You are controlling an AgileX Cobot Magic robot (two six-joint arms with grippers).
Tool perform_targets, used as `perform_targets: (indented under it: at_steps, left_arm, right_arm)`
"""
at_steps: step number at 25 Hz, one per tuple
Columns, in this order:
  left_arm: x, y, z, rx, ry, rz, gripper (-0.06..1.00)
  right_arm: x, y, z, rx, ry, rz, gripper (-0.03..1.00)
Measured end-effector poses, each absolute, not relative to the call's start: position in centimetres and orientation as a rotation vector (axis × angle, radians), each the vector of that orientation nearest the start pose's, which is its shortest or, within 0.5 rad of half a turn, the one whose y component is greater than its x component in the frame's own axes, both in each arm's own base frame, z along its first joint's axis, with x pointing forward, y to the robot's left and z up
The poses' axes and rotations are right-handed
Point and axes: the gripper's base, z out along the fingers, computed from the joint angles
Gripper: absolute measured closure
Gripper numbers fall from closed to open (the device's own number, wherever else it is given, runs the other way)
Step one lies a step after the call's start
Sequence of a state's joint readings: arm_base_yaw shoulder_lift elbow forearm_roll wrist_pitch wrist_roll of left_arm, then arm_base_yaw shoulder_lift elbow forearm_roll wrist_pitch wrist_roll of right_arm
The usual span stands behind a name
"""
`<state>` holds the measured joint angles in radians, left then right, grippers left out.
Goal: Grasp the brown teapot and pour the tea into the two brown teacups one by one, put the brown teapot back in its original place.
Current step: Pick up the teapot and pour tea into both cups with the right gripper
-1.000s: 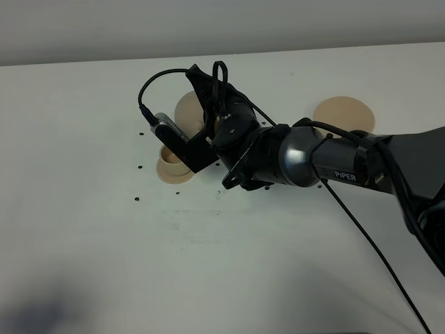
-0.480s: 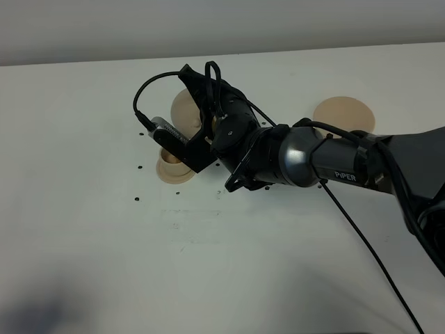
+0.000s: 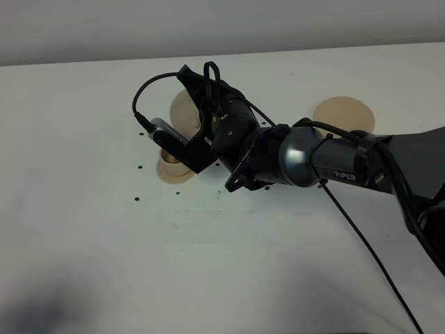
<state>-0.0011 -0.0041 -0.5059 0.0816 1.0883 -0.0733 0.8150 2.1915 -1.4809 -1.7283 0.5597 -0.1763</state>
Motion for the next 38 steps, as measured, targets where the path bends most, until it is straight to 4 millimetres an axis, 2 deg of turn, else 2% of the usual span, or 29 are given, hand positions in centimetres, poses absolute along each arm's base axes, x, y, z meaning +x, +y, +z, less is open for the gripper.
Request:
perform_targets:
  at_steps: [13,29,38]
  left_arm:
    - [-0.75,0.66,27.69,-0.081,2.058,0.053,0.35]
    - [-0.75,0.66,27.69,-0.08,2.058,0.052,0.35]
    - [-0.75,0.66,27.69,-0.08,2.058,0.052,0.35]
  right_arm:
    - [36.26,31.77,16.2,-2.153,0.738,-1.214,0.87]
    - [36.42,31.4,16.39,-2.14,0.764,-1.269,0.87]
    - [35.88,31.94,16.47,-2.13,0.763,-1.276,0.87]
